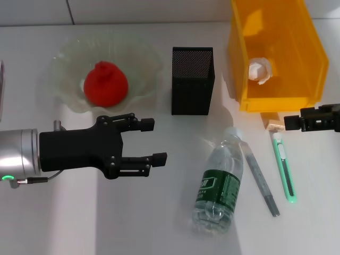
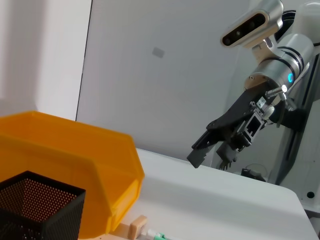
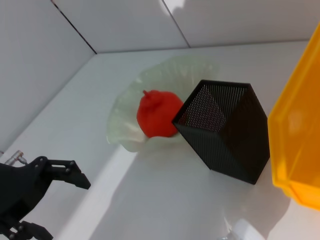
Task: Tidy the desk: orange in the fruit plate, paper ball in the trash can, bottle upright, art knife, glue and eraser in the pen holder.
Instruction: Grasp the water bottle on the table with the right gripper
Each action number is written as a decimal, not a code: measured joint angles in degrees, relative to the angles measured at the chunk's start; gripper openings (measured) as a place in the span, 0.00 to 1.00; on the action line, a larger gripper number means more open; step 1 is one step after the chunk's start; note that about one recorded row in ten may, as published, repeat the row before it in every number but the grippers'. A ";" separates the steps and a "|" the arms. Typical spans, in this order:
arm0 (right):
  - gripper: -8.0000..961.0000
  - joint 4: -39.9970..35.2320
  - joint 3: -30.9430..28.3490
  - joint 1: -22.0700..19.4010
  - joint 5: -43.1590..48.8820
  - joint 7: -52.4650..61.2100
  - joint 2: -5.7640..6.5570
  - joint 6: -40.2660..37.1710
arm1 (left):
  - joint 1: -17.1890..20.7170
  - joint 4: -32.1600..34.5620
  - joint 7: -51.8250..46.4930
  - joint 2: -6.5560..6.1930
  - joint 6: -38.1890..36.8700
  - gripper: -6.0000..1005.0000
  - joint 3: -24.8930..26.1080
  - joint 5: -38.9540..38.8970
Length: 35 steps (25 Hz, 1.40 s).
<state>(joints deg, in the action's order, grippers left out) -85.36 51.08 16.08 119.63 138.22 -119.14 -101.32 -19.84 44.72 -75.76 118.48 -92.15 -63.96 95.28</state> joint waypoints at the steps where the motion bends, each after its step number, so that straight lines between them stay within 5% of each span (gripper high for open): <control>1: 0.77 0.00 0.00 0.00 0.00 0.00 0.00 0.00 | 0.05 0.01 0.00 0.00 0.00 0.80 0.01 0.00; 7: 0.77 -13.64 11.91 2.88 11.63 16.29 -0.10 -4.93 | 0.06 0.02 0.21 -0.13 0.44 0.80 0.27 0.00; 17: 0.77 -18.93 27.71 6.47 20.47 30.89 -0.49 -5.66 | 0.43 0.01 1.41 -0.32 0.83 0.80 0.75 1.31; 31: 0.77 -14.80 31.77 6.65 20.46 31.18 -0.58 0.28 | 0.06 -0.10 1.47 -0.19 1.41 0.80 0.88 2.24; 35: 0.77 -18.95 26.99 1.81 16.91 23.69 -0.58 1.51 | 0.42 -0.14 1.59 -0.14 1.54 0.80 1.30 2.28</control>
<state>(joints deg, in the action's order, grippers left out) -104.31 78.07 17.89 136.54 161.91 -119.72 -99.80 -19.42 44.59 -74.17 118.34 -90.61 -62.66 97.56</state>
